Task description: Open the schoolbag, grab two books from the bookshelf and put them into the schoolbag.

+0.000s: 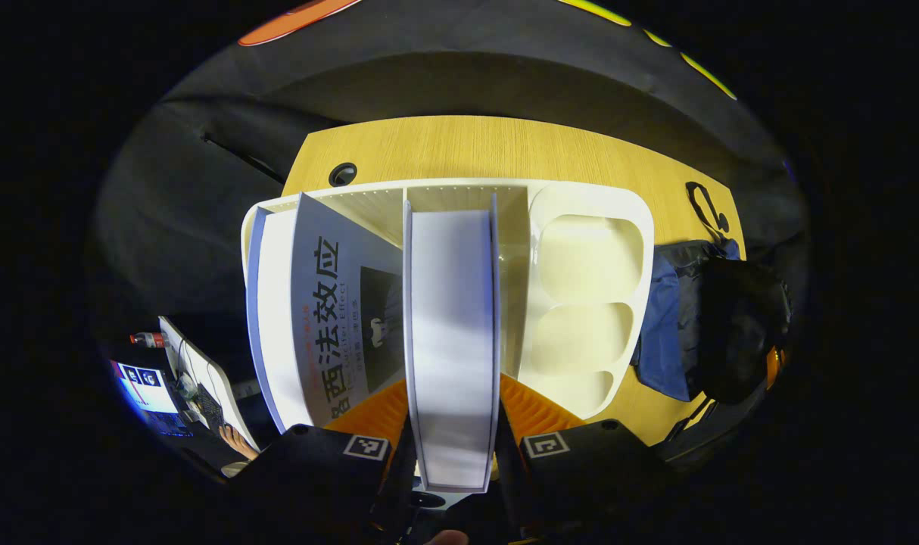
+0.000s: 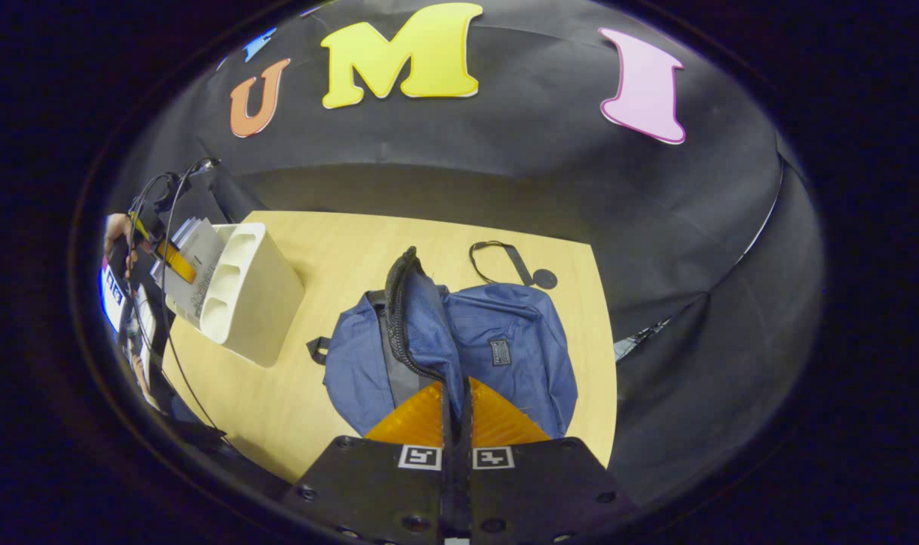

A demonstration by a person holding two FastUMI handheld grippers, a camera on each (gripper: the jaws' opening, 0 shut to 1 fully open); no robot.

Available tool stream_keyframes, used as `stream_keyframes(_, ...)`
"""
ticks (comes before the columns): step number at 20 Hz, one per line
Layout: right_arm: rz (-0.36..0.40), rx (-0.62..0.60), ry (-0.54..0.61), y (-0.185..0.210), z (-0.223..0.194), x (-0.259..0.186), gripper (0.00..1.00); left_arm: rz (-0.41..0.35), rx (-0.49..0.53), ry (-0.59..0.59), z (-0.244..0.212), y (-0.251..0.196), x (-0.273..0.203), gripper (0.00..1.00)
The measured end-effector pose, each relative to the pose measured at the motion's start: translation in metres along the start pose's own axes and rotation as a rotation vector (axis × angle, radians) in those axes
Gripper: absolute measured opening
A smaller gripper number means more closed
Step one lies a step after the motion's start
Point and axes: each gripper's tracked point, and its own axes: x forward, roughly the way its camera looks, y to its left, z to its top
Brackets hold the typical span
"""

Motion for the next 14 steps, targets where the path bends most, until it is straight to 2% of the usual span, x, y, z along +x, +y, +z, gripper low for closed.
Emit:
stream_keyframes(1, -0.001, -0.002, -0.003, 0.000, 0.000, 0.000, 0.00, -0.003, -0.004, 0.010, -0.002, -0.001, -0.004, 0.48)
stream_keyframes(4, -0.014, -0.017, -0.014, -0.002, -0.001, -0.001, 0.00, 0.039, -0.004, 0.008, -0.006, 0.009, -0.015, 0.46)
stream_keyframes(9, -0.001, -0.018, -0.020, 0.006, 0.000, -0.001, 0.00, 0.017, -0.007, -0.013, -0.017, 0.013, -0.048, 0.42)
stream_keyframes(10, -0.001, -0.021, -0.022, 0.007, 0.000, -0.002, 0.00, 0.010, -0.009, -0.026, -0.021, 0.015, -0.059, 0.39)
stream_keyframes(11, 0.002, -0.024, -0.023, 0.008, 0.000, -0.002, 0.00, 0.001, -0.013, -0.043, -0.023, 0.017, -0.070, 0.42)
stream_keyframes(14, 0.008, -0.026, -0.020, 0.013, 0.000, -0.004, 0.00, -0.035, -0.016, -0.094, -0.027, 0.024, -0.107, 0.43)
